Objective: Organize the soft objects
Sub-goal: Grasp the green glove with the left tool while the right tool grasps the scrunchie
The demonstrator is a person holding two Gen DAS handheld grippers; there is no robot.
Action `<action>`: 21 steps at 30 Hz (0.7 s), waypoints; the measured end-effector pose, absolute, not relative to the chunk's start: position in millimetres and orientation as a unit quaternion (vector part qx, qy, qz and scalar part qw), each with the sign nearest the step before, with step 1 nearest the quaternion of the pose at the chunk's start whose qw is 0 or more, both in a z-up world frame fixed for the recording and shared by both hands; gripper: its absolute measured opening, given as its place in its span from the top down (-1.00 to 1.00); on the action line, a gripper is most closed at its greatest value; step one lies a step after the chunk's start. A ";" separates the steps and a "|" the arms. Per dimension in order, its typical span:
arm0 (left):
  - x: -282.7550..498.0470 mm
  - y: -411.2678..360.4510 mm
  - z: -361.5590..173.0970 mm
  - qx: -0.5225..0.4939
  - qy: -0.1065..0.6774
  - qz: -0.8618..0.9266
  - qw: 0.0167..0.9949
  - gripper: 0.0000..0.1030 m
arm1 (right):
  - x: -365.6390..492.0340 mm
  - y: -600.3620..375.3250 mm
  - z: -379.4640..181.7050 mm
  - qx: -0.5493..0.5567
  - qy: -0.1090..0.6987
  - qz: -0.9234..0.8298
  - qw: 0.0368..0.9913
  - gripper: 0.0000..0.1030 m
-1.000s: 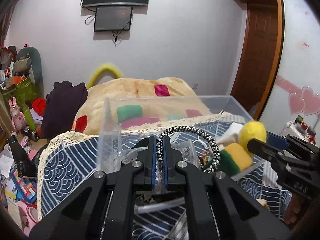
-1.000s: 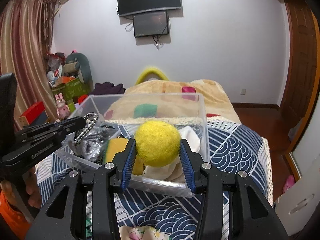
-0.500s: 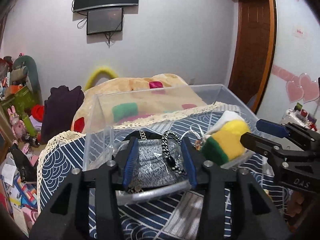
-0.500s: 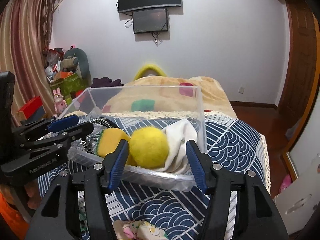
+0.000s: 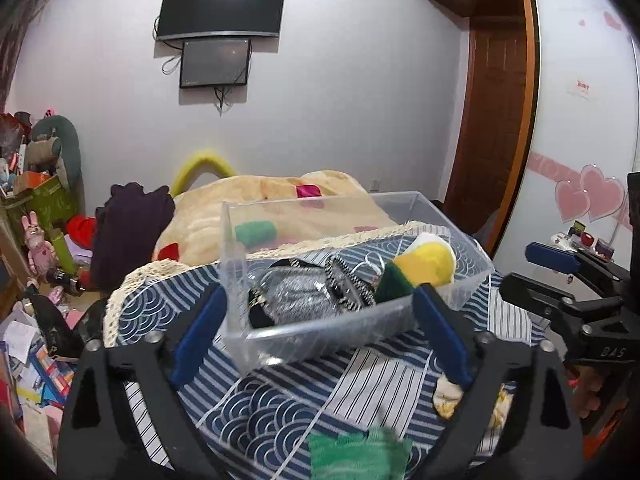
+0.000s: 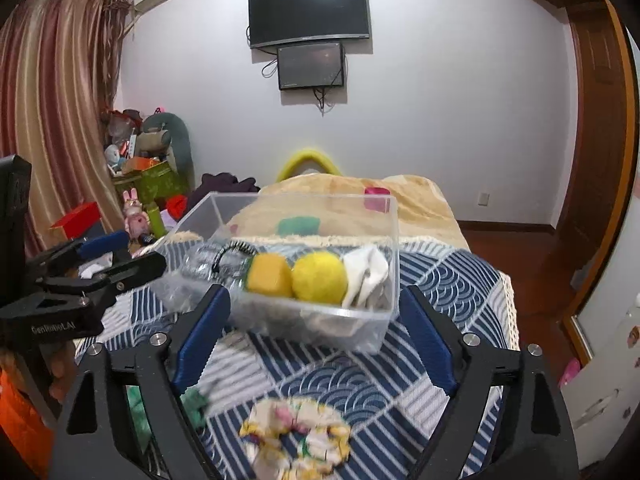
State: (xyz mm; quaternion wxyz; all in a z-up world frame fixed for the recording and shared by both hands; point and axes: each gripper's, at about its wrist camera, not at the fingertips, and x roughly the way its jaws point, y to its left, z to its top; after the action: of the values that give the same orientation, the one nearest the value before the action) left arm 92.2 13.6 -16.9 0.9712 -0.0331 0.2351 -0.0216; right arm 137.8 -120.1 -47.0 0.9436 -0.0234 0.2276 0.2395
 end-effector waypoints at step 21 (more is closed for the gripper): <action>61.5 -6.9 -115.5 -0.052 0.395 -0.048 0.916 -0.97 | 124.0 -117.6 -140.9 -0.045 0.370 0.238 0.897 -0.67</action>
State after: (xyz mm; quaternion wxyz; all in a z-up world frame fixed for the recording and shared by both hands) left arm 61.5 -6.9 -115.5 0.9160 -0.0517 0.3951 -0.0475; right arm 124.0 -117.6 -140.9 0.8968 -0.0447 0.3700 0.2384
